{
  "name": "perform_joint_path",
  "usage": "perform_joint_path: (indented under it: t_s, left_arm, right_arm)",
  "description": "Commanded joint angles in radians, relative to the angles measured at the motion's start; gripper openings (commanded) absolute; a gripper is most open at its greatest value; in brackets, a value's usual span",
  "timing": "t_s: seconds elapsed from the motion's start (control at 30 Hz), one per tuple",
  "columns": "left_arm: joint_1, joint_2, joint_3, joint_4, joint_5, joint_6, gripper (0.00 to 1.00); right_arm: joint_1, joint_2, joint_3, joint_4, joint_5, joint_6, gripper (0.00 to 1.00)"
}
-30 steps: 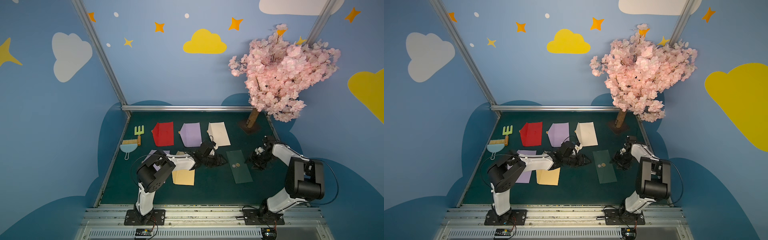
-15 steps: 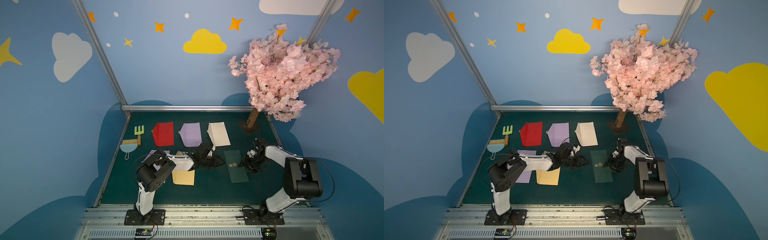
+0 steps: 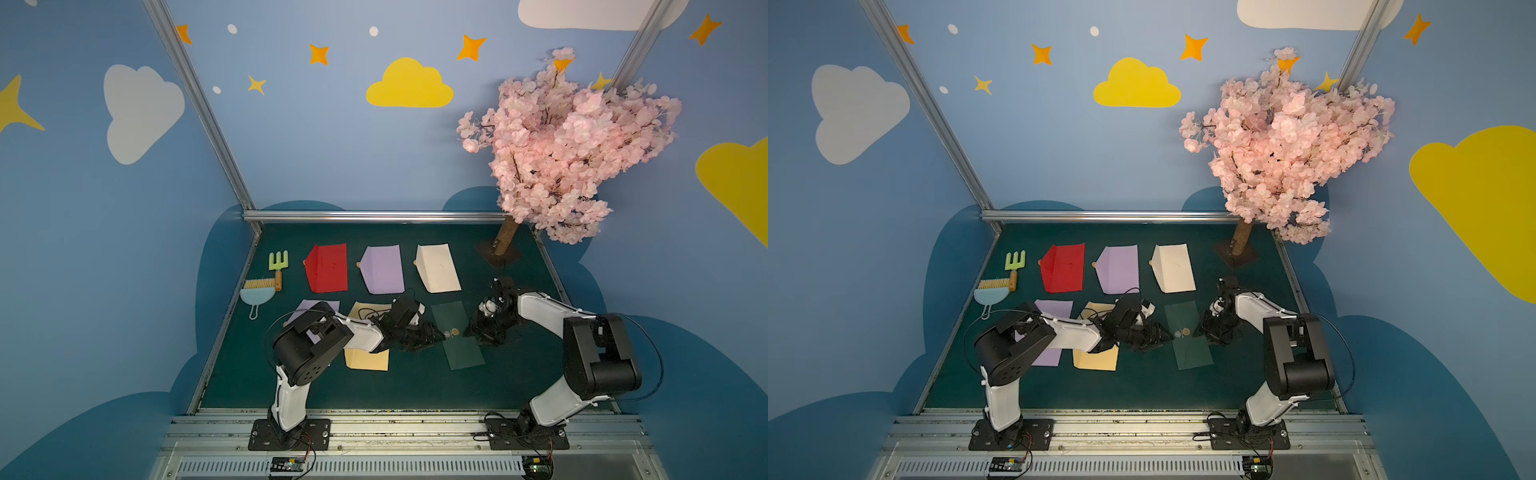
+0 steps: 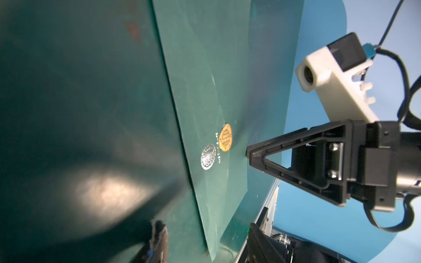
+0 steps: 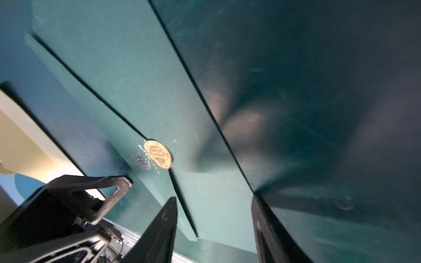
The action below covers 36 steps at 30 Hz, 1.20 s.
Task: Open the envelope
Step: Pick up the envelope from the center of the board.
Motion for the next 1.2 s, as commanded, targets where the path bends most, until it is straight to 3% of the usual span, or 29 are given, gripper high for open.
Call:
perform_joint_path:
  t_s: [0.0,0.3,0.73,0.8,0.97,1.17]
  left_arm:
    - [-0.037,-0.018,-0.066,0.074,-0.029,-0.103,0.58]
    - [-0.12,0.039,-0.053,0.127,-0.085,-0.176,0.57]
    - [-0.118,0.035,-0.094,0.222,-0.143,-0.178,0.57]
    - [-0.119,0.026,-0.087,0.205,-0.147,-0.158,0.52]
    - [-0.117,-0.018,-0.073,0.127,-0.17,-0.103,0.17]
    - [-0.119,-0.081,-0.067,0.032,-0.225,-0.028,0.07]
  right_arm:
    - [0.02,0.032,-0.026,-0.001,-0.016,0.015,0.53]
    - [0.046,0.031,-0.033,0.008,-0.035,0.03,0.52]
    - [0.15,-0.006,-0.043,0.021,-0.063,0.086,0.49]
    - [0.161,-0.006,-0.044,0.023,-0.06,0.092,0.49]
    - [0.171,-0.015,-0.051,0.025,-0.053,0.101,0.5]
    - [0.175,-0.036,-0.043,0.017,-0.061,0.104,0.51]
